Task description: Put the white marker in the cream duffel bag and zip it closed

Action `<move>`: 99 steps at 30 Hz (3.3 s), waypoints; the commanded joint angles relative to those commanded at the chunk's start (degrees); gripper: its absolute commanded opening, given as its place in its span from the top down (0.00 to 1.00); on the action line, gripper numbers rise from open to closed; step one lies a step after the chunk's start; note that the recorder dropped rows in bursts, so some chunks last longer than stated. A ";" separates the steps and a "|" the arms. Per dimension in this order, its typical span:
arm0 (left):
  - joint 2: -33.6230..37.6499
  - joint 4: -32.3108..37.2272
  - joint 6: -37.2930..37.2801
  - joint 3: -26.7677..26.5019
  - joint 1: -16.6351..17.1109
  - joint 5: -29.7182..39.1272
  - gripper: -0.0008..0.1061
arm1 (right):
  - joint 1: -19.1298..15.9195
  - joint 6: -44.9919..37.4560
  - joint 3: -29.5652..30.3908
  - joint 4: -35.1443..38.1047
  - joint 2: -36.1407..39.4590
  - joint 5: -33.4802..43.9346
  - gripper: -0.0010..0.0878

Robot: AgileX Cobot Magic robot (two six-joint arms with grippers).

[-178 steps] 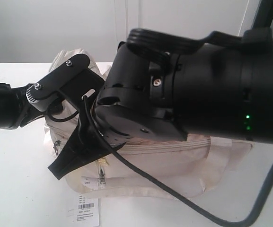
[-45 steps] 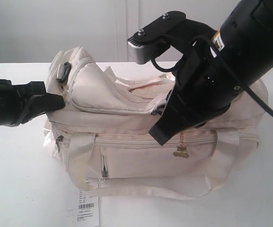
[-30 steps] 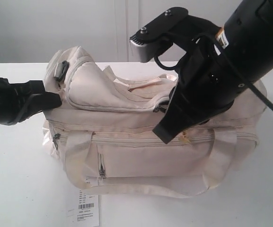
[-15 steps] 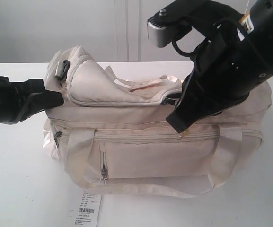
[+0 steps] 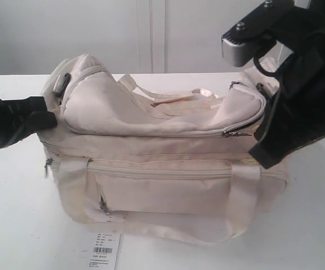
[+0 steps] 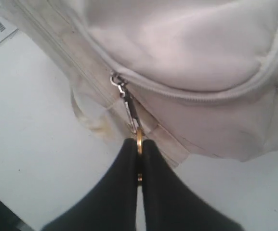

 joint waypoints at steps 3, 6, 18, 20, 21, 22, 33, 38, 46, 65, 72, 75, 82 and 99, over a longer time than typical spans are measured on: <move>0.00 0.00 0.00 0.00 0.00 0.24 0.99 | 0.00 0.00 0.00 0.00 0.00 0.00 0.99; 0.00 0.00 0.00 0.00 0.00 0.99 0.99 | 0.00 0.01 0.00 0.13 0.00 0.00 0.99; 0.00 0.00 0.17 0.00 0.00 1.00 0.99 | -0.75 0.01 0.00 -4.27 0.00 0.00 0.99; 0.00 0.00 0.17 0.00 0.00 1.00 0.99 | -1.20 0.01 0.00 -4.40 0.00 0.00 0.99; 0.00 0.00 0.17 0.00 0.00 1.00 0.99 | -1.48 0.01 0.00 -4.40 0.00 0.00 0.99; 0.00 0.00 0.17 0.00 0.00 1.00 0.99 | -1.62 -0.17 0.00 -4.40 0.00 0.00 0.99; 0.00 0.00 0.32 0.60 0.00 1.00 0.99 | -1.77 -0.90 0.00 -6.25 1.98 0.00 0.99; -0.49 0.00 3.78 0.62 0.00 1.00 0.86 | -1.77 -2.92 0.00 -6.12 2.08 0.00 0.99; -4.38 0.22 9.26 0.62 0.00 -3.09 0.16 | -1.77 -6.20 0.00 -6.12 2.21 0.00 0.99; -15.22 21.38 14.70 -9.28 -11.35 34.17 0.43 | -1.66 -8.31 0.00 -0.56 2.43 -4.04 0.99; -9.21 31.89 10.42 -13.22 -26.38 20.24 0.38 | -1.66 -8.42 0.00 -0.98 2.43 -4.77 0.99; -5.48 31.89 11.41 -14.78 -31.53 15.48 0.38 | -1.66 -8.97 0.00 -1.54 2.43 -4.56 0.99; 2.15 31.89 14.52 -18.92 -38.28 5.20 0.38 | -1.66 -8.85 0.00 -1.98 2.43 -4.03 0.99; 12.62 31.89 15.73 -23.65 -38.84 3.84 0.88 | -1.66 -7.52 0.00 -4.60 2.43 -4.23 0.99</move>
